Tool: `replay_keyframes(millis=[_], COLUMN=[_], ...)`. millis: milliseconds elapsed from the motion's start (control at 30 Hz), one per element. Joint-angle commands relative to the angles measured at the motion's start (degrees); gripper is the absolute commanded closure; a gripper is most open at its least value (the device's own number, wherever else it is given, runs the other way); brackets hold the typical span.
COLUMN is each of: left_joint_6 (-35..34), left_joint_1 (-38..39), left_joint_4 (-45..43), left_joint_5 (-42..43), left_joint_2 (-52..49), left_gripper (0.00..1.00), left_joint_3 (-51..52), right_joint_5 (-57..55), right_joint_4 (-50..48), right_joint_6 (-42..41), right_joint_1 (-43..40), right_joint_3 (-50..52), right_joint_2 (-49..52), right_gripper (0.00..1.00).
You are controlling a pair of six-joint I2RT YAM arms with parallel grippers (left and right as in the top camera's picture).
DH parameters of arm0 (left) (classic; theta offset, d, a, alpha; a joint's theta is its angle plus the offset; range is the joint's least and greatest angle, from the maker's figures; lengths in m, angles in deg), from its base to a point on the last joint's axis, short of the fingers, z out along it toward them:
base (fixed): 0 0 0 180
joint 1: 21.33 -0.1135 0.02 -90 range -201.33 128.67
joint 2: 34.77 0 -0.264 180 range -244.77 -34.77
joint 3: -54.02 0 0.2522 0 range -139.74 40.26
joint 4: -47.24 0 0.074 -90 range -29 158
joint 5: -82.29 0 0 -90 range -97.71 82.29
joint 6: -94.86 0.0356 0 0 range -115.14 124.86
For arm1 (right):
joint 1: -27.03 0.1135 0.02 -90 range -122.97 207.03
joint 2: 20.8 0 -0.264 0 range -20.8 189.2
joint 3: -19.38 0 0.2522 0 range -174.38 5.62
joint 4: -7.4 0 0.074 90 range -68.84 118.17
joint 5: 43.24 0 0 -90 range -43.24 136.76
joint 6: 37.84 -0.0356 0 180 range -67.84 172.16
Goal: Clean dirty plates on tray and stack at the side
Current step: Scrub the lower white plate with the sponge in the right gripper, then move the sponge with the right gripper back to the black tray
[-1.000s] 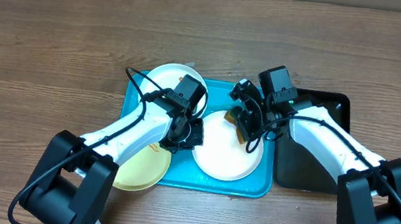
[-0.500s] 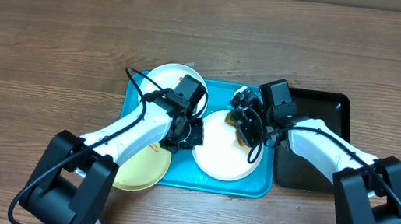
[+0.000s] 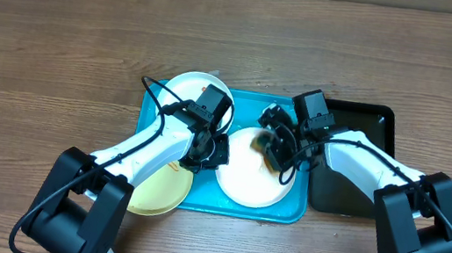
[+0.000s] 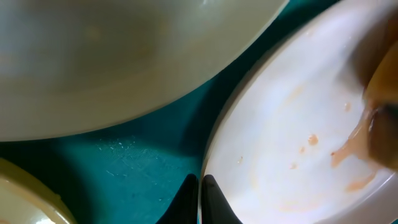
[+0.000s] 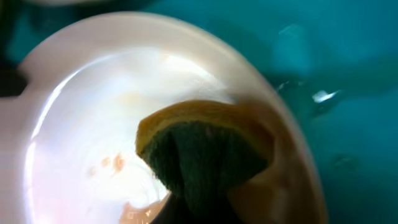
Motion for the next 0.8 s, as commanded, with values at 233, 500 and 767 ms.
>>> replay_keyframes(millis=[233, 500, 767], left_joint_6=[0.3, 0.3, 1.4], left_joint_1=[-0.1, -0.1, -0.1], left_joint_4=[-0.3, -0.3, -0.2], left_joint_5=[0.3, 0.3, 0.3], left_joint_2=[-0.3, -0.3, -0.3], left_gripper=[0.96, 0.96, 0.87], left_joint_3=[0.4, 0.4, 0.4], right_joint_5=[14.8, 24.8, 7.8], right_joint_4=[14.2, 19.9, 31.0], right_joint_6=[5.1, 1.0, -6.1], right_joint_1=[0.3, -0.3, -6.2], right_joint_3=[-4.5, -16.9, -27.6], right_joint_2=[2.8, 2.8, 2.8], right_gripper=[0.94, 0.91, 0.95])
